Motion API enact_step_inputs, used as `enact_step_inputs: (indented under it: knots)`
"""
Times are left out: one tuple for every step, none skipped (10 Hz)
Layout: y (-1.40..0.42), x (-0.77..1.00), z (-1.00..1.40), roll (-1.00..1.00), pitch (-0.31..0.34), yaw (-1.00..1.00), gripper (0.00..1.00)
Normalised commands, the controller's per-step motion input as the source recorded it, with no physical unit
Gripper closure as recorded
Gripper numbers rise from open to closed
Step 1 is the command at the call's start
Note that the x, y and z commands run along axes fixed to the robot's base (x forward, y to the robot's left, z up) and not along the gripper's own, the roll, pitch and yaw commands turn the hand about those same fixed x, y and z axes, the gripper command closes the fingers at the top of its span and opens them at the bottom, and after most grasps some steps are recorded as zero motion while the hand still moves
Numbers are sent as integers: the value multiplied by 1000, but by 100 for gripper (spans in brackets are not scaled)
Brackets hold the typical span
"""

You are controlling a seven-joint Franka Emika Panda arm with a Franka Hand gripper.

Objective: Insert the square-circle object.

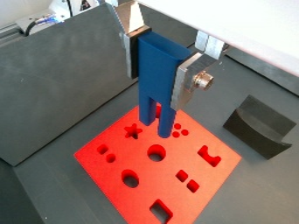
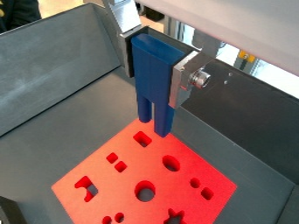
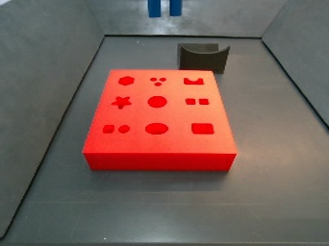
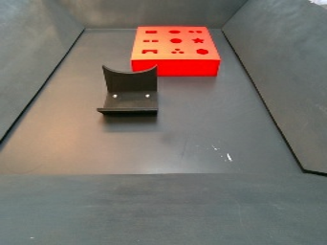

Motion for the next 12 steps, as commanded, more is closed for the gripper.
enact_step_inputs:
  knots:
    - [-20,-60,-20,16,0,0,100]
    - [-217,-320,-434,127,-24,-43,100]
    - [-320,-243,-894,239,-50,0,100]
    - [-389,-300,-994,196,-44,14,100]
    - [-366,-391,-991,181,-60,9,100]
    - [-346,-377,-969,191,-70,9,100]
    - [-197,-354,-874,249,-36,0,100]
    - [-137,-300,-926,200,0,0,100]
    - [-129,-263,-926,151,0,0,100]
    - [-97,-249,-829,116,-10,0,100]
    - [-54,-231,-743,86,-24,0,100]
    - [0,-189,-509,46,-20,0,100]
